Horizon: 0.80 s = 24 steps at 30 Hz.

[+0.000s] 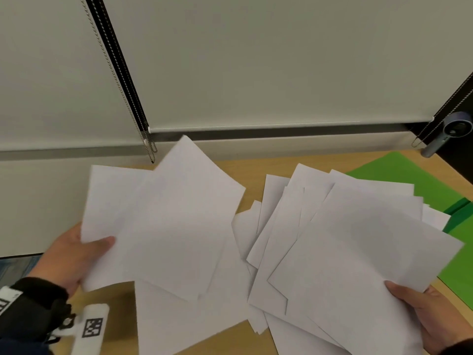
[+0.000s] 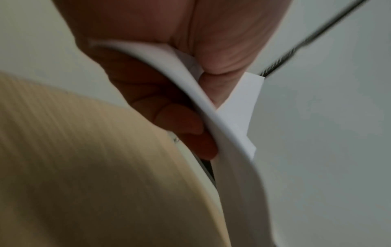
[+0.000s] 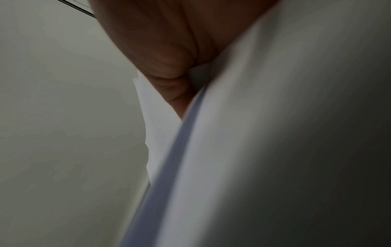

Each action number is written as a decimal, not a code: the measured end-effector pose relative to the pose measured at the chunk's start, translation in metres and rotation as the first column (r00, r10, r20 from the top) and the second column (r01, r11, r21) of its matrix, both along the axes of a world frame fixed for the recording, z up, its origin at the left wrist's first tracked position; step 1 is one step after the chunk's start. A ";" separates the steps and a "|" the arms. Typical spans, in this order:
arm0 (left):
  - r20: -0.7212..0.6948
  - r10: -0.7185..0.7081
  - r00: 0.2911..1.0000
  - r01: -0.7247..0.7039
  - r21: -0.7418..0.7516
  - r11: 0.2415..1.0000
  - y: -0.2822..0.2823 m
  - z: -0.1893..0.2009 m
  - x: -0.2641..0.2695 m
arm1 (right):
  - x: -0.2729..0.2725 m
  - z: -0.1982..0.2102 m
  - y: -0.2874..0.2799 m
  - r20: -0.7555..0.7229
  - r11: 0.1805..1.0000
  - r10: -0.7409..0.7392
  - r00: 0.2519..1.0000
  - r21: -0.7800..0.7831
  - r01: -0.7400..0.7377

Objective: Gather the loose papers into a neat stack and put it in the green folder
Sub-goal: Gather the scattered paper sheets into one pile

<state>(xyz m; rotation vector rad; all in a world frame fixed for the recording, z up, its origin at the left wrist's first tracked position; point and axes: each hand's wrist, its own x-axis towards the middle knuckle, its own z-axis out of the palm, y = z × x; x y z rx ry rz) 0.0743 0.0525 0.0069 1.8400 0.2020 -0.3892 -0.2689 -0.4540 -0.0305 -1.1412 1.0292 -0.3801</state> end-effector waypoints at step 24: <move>-0.178 -0.310 0.934 0.310 -0.027 0.950 -0.141 -0.021 -0.043 | 0.089 0.012 0.084 -0.130 0.924 0.323 0.938 0.256 -0.283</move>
